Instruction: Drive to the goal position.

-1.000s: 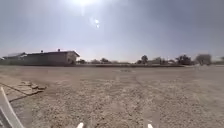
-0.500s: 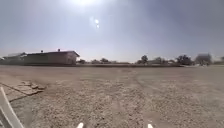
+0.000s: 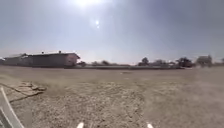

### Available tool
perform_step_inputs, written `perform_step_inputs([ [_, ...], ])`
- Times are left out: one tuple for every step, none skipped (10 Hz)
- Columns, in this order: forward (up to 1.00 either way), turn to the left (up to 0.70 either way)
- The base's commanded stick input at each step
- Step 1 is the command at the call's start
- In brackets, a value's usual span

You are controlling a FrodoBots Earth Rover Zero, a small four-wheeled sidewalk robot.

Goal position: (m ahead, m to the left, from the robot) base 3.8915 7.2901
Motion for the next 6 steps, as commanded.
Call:
perform_step_inputs([
  [0.7, 0.0],
  [0.7, 0.0],
  [0.7, 0.0],
  [0.7, 0.0],
  [0.7, 0.0],
  [0.7, 0.0],
])
